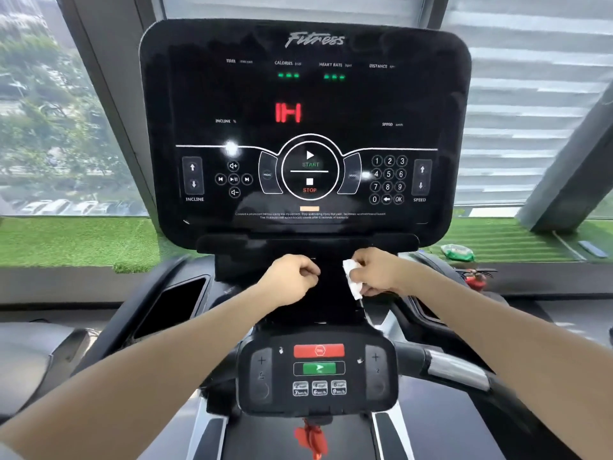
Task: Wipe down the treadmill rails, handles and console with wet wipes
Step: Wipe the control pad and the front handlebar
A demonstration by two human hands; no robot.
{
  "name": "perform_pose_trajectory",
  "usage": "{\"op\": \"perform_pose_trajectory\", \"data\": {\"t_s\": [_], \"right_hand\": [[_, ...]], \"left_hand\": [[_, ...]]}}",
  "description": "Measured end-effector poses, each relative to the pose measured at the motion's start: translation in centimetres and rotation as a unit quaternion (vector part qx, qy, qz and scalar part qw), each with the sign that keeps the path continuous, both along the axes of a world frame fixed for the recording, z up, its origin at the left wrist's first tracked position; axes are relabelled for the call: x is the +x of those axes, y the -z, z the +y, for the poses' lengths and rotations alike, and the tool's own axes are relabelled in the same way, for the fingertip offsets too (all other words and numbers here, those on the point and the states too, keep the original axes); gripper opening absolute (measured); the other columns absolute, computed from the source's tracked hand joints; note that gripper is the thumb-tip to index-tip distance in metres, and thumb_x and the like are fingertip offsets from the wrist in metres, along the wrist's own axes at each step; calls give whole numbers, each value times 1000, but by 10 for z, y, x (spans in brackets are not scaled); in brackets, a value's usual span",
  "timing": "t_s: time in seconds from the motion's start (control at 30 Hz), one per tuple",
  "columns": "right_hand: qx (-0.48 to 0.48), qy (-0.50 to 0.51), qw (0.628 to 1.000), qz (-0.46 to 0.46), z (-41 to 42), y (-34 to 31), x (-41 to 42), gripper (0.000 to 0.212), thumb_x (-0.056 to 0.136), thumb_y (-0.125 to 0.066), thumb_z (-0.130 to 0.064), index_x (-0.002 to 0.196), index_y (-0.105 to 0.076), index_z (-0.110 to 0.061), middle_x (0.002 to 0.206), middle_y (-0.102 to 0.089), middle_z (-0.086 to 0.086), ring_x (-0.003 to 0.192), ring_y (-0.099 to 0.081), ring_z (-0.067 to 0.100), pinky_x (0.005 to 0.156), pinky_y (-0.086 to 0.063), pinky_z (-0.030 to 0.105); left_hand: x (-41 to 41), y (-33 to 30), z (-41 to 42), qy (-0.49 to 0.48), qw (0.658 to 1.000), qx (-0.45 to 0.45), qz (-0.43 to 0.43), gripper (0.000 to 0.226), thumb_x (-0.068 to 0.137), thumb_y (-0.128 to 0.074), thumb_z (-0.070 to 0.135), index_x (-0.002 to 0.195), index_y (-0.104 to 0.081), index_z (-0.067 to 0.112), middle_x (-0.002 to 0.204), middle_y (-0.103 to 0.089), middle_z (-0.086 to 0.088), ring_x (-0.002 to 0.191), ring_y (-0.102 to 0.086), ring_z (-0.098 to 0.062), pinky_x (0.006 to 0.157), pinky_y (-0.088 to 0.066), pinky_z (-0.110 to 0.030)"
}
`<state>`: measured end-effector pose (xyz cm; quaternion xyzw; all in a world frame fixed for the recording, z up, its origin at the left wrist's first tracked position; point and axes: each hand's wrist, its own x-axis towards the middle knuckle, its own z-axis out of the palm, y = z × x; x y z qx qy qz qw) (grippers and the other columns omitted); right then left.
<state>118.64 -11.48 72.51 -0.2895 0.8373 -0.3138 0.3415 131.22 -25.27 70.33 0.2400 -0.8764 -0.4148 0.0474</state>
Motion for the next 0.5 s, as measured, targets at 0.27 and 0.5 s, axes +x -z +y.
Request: {"op": "perform_pose_trajectory", "data": {"t_s": [0.27,0.5], "right_hand": [[139,-117,937,299,27,34,-34,27,86,-53,-12,113,-54,-9,116,-60,12,104,-57,32,77,-46,31],[94,-205,861,455,19,53,-24,41,88,-48,-1,123,-57,-21,114,-54,6,109,-54,29,81,-44,32]], "left_hand": [[-14,8,31,-5,998,-34,-43,20,92,-59,18,111,-65,16,99,-63,4,91,-61,-11,85,-48,-21],[-9,10,44,-27,994,-75,-72,23,92,-60,20,114,-64,17,96,-62,6,92,-61,-13,87,-49,-24]]}}
